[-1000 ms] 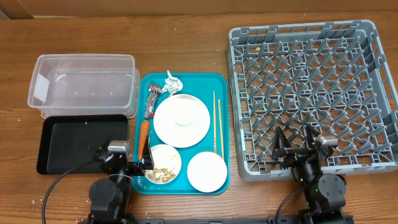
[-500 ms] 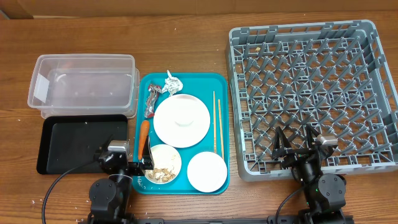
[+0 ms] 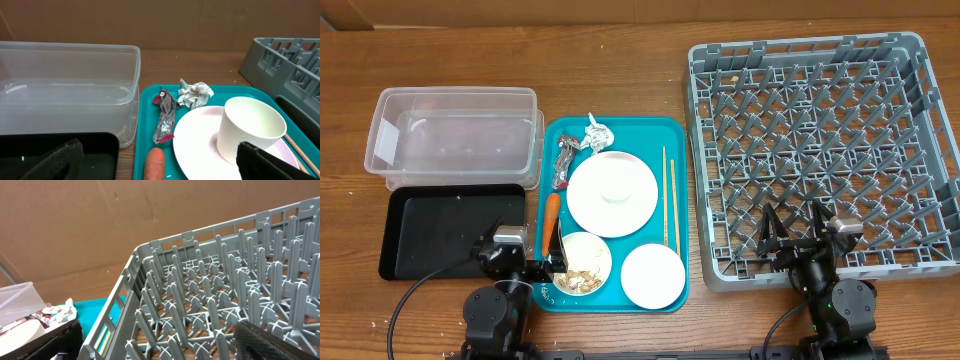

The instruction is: Sort waste into correct bins and load items into the dishwasher

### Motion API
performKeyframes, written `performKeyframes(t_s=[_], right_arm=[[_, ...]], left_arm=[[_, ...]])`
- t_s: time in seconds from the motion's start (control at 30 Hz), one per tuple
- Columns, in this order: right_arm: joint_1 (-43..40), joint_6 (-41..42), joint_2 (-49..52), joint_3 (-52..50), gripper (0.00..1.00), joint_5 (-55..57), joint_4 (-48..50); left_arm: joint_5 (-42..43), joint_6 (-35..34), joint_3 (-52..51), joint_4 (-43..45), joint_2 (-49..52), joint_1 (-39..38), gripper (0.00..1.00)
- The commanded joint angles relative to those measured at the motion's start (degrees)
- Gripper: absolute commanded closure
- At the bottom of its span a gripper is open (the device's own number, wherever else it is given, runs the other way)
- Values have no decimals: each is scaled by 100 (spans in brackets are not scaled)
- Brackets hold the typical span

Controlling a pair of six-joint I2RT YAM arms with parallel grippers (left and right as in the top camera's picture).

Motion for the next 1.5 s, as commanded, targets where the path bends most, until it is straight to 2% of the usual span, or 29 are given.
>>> performKeyframes(t_s=[0.0, 0.8, 1.03, 1.1, 1.23, 1.3, 1.47], right_arm=[[-22, 20, -20, -59, 0, -11, 44], [-22, 20, -20, -59, 0, -11, 44], [-15, 4, -20, -59, 0, -87, 57], [-15, 48, -20, -59, 0, -317, 52], [-15, 1029, -20, -59, 0, -538, 83], [-15, 1270, -20, -59, 0, -531, 81], [-15, 1375, -20, -59, 0, -535, 109]], left_arm=[[20, -79, -9, -15, 20, 0, 0], [20, -79, -9, -11, 20, 0, 0], [103, -101, -9, 420, 20, -2, 0], [372, -98, -9, 531, 20, -2, 0], [896, -101, -9, 1631, 20, -2, 0], [973, -105, -9, 2129, 22, -2, 0], [1274, -101, 37, 2280, 22, -2, 0]])
